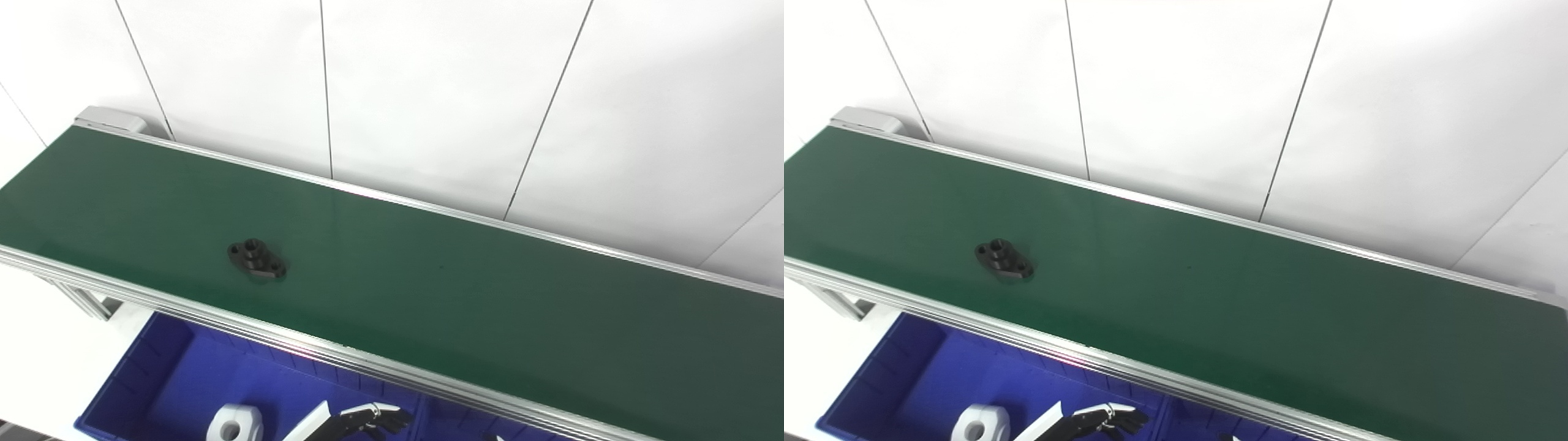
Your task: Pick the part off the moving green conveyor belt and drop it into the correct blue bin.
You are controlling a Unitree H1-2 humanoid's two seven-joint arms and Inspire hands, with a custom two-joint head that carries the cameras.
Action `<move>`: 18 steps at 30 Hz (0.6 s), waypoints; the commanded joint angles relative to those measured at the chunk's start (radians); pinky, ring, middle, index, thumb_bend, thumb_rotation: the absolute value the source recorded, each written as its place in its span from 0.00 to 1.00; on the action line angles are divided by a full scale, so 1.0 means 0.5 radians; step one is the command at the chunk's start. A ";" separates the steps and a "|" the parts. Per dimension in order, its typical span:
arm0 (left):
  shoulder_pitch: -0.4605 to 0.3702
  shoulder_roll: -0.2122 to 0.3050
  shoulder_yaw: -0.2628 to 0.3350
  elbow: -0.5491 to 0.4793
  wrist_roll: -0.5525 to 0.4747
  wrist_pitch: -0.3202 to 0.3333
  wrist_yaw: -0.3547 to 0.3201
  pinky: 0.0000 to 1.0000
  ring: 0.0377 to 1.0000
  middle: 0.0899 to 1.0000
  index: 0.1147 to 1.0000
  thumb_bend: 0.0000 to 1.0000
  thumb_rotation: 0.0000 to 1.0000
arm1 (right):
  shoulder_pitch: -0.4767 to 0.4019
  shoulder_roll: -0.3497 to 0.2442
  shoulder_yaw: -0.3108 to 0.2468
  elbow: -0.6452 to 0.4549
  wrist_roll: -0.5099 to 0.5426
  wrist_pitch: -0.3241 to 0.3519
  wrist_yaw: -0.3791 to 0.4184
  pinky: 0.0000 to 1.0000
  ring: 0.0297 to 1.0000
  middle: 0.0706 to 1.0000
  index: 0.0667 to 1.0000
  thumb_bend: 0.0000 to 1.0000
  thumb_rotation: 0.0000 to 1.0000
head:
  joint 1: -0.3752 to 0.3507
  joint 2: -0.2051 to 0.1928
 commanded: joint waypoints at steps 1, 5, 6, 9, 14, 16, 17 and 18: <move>-0.004 0.044 -0.001 -0.046 -0.026 -0.054 0.050 0.67 0.75 0.77 0.75 0.75 0.58 | 0.010 0.021 0.000 -0.112 0.040 -0.122 -0.049 0.73 0.85 0.88 0.87 0.75 0.47 | -0.009 0.002; -0.005 0.063 -0.001 -0.059 -0.040 -0.054 0.048 0.67 0.75 0.77 0.75 0.75 0.59 | 0.007 0.030 -0.019 -0.290 0.058 -0.074 -0.009 0.77 0.87 0.89 0.89 0.74 0.50 | -0.034 0.006; -0.006 0.067 -0.002 -0.062 -0.044 -0.054 0.048 0.67 0.75 0.77 0.75 0.75 0.59 | 0.003 0.029 -0.024 -0.341 0.078 -0.055 0.012 0.78 0.87 0.89 0.89 0.74 0.50 | -0.036 0.006; -0.005 0.069 0.001 -0.073 -0.034 -0.054 0.071 0.66 0.74 0.77 0.75 0.76 0.58 | -0.030 0.049 -0.060 -0.515 0.085 -0.005 0.029 0.81 0.88 0.90 0.90 0.74 0.50 | -0.057 0.012; -0.003 0.076 0.001 -0.083 -0.032 -0.054 0.075 0.66 0.74 0.77 0.75 0.76 0.58 | -0.131 0.068 -0.127 -0.683 0.094 0.012 0.063 0.90 0.91 0.91 0.91 0.73 0.50 | -0.086 0.025; -0.001 0.077 0.003 -0.090 -0.033 -0.054 0.080 0.66 0.74 0.76 0.74 0.76 0.58 | -0.176 0.081 -0.153 -0.726 0.102 0.023 0.074 0.91 0.91 0.91 0.91 0.74 0.50 | -0.096 0.035; -0.002 0.079 0.002 -0.091 -0.025 -0.054 0.086 0.65 0.74 0.76 0.74 0.76 0.58 | -0.205 0.088 -0.169 -0.756 0.092 0.047 0.082 0.90 0.91 0.91 0.91 0.74 0.50 | -0.111 0.042; -0.004 0.081 0.001 -0.092 -0.021 -0.054 0.089 0.66 0.74 0.76 0.74 0.76 0.58 | -0.234 0.093 -0.183 -0.780 0.082 0.070 0.091 0.88 0.91 0.91 0.91 0.75 0.53 | -0.119 0.048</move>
